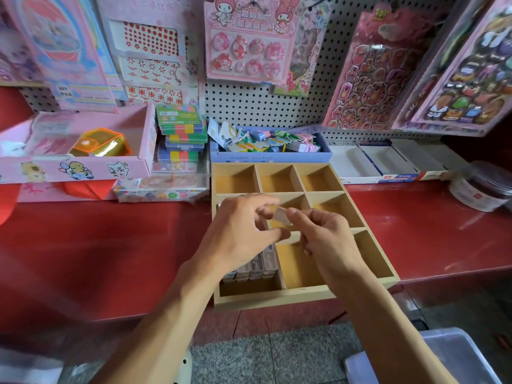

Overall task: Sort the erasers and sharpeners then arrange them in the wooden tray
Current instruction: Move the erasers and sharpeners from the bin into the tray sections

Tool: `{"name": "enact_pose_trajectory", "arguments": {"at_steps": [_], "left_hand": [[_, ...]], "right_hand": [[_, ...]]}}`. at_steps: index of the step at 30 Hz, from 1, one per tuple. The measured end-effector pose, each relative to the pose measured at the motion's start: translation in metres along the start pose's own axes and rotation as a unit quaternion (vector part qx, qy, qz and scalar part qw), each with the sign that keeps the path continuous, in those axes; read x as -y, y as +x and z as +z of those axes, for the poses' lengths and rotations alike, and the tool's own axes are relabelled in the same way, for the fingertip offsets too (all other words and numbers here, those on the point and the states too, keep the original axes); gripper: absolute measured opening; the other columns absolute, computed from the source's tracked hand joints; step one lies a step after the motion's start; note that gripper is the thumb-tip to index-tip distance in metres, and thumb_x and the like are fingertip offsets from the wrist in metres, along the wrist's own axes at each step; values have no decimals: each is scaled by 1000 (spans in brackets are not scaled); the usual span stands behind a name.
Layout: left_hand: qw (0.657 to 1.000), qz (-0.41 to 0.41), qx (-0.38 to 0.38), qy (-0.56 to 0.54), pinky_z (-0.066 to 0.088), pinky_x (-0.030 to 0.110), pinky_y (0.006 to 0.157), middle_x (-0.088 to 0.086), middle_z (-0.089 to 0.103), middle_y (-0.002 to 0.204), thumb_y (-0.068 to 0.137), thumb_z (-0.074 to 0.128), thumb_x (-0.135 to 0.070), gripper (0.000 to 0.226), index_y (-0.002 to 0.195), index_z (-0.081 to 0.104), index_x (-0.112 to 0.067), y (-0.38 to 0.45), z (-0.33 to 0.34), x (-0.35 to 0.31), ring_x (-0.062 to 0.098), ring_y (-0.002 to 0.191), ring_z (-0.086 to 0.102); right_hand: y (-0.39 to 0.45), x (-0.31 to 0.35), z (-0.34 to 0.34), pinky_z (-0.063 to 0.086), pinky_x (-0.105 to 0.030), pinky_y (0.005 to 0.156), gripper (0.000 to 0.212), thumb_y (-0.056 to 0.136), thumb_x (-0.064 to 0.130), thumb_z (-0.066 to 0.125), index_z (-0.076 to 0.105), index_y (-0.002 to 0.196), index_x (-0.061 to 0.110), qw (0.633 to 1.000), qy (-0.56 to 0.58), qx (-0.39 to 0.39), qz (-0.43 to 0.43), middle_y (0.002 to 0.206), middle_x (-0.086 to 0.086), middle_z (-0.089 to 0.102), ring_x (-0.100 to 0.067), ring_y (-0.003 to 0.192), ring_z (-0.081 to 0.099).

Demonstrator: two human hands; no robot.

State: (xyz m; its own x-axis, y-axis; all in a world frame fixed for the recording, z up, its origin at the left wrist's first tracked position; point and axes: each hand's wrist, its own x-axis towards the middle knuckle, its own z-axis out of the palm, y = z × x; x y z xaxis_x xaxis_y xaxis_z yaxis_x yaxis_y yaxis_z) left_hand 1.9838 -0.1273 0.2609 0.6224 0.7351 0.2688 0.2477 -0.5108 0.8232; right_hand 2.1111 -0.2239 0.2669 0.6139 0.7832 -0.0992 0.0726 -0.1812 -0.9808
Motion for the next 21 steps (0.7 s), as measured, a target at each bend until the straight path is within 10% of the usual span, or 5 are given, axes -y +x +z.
{"name": "enact_pose_trajectory", "arguments": {"at_steps": [5, 14, 21], "left_hand": [[998, 12, -66, -1, 54, 31, 59, -11, 70, 72, 67, 86, -37, 24, 84, 74, -24, 6, 0, 0, 5, 59, 62], [975, -37, -5, 220, 52, 32, 82, -8, 70, 104, 74, 80, -17, 31, 102, 70, -24, 35, -31, 26, 10, 80, 61], [938, -58, 64, 336, 41, 30, 68, -11, 65, 88, 78, 73, -11, 29, 101, 69, -29, 59, -16, 30, 17, 86, 61]], "right_hand": [[1, 0, 17, 35, -27, 51, 27, 95, 22, 67, 67, 72, 9, 995, 96, 23, 11, 63, -4, 60, -10, 48, 38], [21, 0, -1, 37, -29, 57, 36, 83, 0, 34, 69, 94, -2, 972, 193, -11, 134, 75, -6, 47, -15, 66, 43], [21, -9, -22, 51, -28, 72, 22, 93, -7, 57, 69, 104, 8, 989, 98, -21, 110, 91, -11, 68, -22, 87, 64]]}}
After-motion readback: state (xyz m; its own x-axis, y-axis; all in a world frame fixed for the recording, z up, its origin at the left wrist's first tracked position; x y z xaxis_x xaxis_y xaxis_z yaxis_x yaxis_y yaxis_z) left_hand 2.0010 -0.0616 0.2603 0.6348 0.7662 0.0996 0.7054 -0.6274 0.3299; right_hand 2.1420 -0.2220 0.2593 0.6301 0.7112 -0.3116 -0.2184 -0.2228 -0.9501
